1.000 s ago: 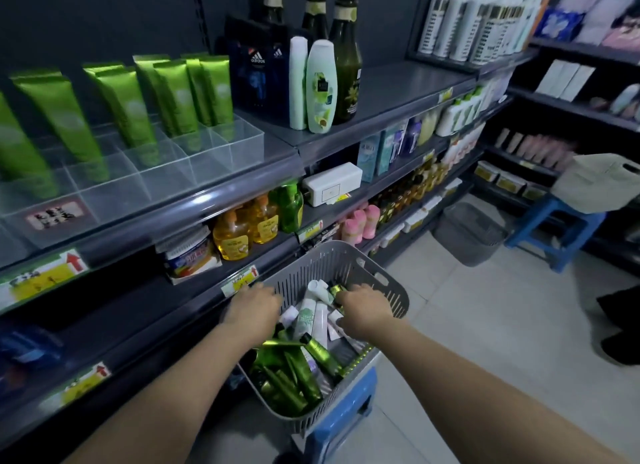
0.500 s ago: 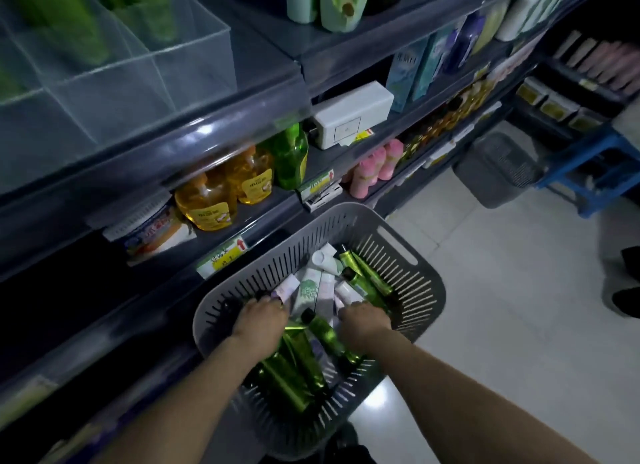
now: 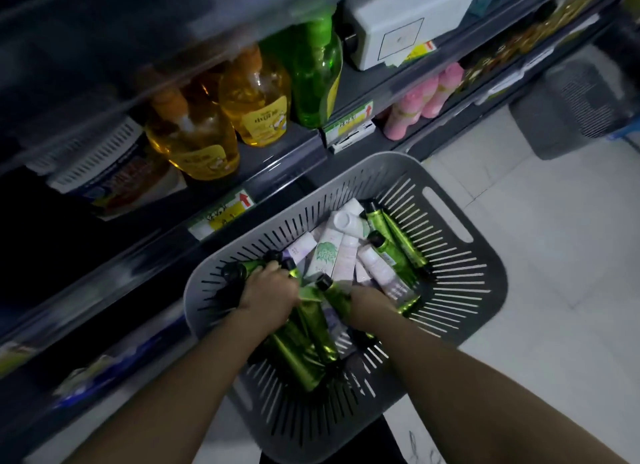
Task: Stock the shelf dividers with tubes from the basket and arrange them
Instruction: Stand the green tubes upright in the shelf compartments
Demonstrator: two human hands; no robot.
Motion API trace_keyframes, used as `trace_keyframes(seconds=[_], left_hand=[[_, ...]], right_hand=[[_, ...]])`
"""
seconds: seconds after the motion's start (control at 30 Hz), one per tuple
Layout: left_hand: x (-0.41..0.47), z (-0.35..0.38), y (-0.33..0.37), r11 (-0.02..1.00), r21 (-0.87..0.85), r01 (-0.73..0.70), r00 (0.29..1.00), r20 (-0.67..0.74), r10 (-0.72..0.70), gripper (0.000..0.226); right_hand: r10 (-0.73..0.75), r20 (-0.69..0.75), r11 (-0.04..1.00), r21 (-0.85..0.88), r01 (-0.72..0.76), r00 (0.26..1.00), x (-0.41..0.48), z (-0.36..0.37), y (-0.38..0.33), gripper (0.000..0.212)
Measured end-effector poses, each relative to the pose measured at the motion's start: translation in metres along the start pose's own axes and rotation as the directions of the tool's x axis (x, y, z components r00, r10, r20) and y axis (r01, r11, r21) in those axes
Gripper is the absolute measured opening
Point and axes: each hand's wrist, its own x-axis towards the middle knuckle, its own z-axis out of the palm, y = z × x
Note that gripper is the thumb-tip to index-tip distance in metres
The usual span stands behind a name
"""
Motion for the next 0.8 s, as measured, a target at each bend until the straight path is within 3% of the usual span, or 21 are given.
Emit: trace_keyframes(seconds=[0.13, 0.23, 0.4, 0.57, 0.67, 0.77, 0.8], left_hand=[[-0.002, -0.004, 0.000, 0.999, -0.051, 0.013, 0.999, 0.037, -0.011, 0.038], [-0.007, -0.011, -0.004, 0.966, -0.249, 0.066, 0.994, 0.097, -0.043, 0.038], [-0.019, -0.036, -0.009, 0.828, -0.548, 0.121, 0.992, 0.048, -0.114, 0.046], [-0.042, -0.057, -0.007, 0.697, -0.714, 0.071, 0.976, -0.094, -0.196, 0.050], [-0.064, -0.074, -0.004, 0.560, -0.827, 0.043, 0.946, -0.147, -0.289, 0.059], [-0.089, -0.086, -0.005, 0.387, -0.922, -0.016, 0.888, -0.191, -0.419, 0.040], [-0.098, -0.089, -0.006, 0.324, -0.945, -0.034, 0.863, -0.191, -0.467, 0.045]], right_hand=[[0.017, 0.021, 0.998, -0.056, -0.016, 1.000, 0.002, 0.001, 0.003, 0.027], [-0.040, -0.002, 0.999, 0.021, 0.040, 0.999, 0.000, -0.001, 0.005, 0.030], [-0.046, -0.193, 0.945, 0.311, 0.105, 0.980, -0.014, -0.016, -0.004, 0.031], [-0.075, -0.367, 0.870, 0.431, 0.241, 0.927, -0.037, -0.048, -0.014, 0.035], [-0.110, -0.467, 0.860, 0.398, 0.320, 0.877, -0.053, -0.063, -0.016, 0.022], [-0.128, -0.560, 0.823, 0.401, 0.403, 0.818, -0.074, -0.074, -0.018, 0.014], [-0.146, -0.594, 0.812, 0.385, 0.439, 0.791, -0.083, -0.079, -0.019, 0.015]])
